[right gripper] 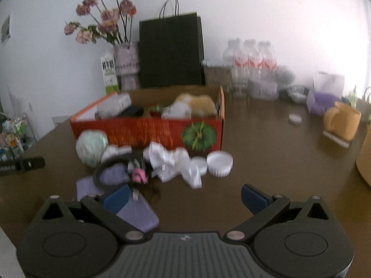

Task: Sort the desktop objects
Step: 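Move the right tool down to the purple cloth pouch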

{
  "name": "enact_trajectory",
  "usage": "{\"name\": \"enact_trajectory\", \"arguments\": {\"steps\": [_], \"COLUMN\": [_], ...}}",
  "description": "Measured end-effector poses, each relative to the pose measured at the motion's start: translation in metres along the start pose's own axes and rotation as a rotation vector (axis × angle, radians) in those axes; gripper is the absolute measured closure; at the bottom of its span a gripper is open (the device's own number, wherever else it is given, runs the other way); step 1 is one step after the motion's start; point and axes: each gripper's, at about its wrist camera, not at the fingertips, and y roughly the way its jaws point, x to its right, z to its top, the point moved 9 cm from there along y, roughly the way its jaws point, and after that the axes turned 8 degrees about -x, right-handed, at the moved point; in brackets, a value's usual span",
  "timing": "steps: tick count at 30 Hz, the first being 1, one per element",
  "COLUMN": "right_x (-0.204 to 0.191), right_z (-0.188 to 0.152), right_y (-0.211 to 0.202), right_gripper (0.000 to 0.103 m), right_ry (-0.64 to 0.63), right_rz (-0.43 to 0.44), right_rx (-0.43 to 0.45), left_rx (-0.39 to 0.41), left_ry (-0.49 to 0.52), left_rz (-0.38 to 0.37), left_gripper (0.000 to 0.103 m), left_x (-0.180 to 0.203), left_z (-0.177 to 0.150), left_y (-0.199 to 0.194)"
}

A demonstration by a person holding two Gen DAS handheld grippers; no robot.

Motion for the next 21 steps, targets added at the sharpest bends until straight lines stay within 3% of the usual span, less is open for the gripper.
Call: {"name": "enact_trajectory", "arguments": {"steps": [21], "right_x": [-0.056], "right_z": [-0.01], "right_y": [0.027], "right_gripper": [0.0], "right_ry": [-0.118], "right_rz": [0.103], "right_rx": [-0.08], "left_rx": [-0.041], "left_ry": [0.058], "left_rz": [0.007], "left_gripper": [0.0], "left_x": [0.008], "left_z": [-0.008], "left_y": [0.004]}}
